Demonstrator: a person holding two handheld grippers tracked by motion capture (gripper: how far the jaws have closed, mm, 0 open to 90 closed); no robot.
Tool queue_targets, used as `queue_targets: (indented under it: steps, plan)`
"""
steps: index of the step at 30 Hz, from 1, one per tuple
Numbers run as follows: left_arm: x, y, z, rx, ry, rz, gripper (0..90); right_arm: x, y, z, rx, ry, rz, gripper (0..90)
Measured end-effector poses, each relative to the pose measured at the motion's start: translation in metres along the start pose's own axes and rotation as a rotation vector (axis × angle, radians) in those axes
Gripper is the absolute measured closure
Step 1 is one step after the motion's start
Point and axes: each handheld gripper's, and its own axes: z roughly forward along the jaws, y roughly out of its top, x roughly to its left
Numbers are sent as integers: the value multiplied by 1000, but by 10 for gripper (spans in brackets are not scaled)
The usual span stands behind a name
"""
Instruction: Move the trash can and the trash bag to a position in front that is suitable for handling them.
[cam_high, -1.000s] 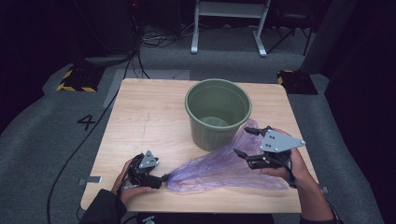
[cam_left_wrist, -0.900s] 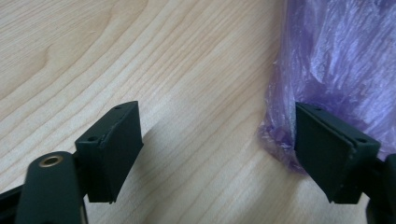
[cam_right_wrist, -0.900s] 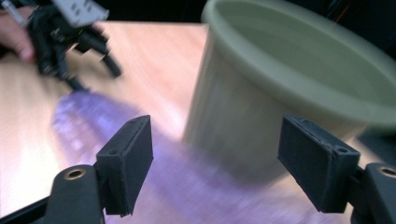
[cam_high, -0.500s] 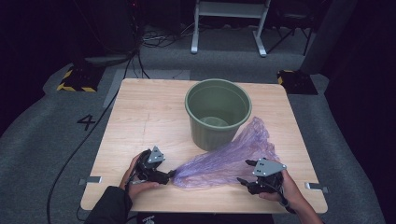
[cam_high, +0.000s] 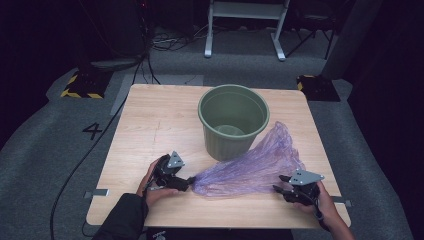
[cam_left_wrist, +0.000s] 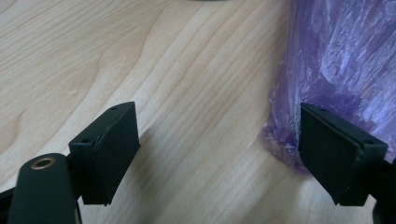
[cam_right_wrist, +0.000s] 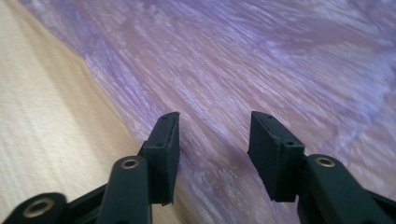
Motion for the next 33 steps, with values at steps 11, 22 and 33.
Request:
queue_targets:
  steps: [11,22,33]
  plan:
    - [-2,9,7,-2,11,-1,159,-18,-6,-10,-69,-72,82,334]
    - [-8,13,13,-1,-8,5,156,32,37,13,-213,73,-1,215]
    - [-10,27,27,1,-17,15,151,20,45,49,-111,54,-22,173]
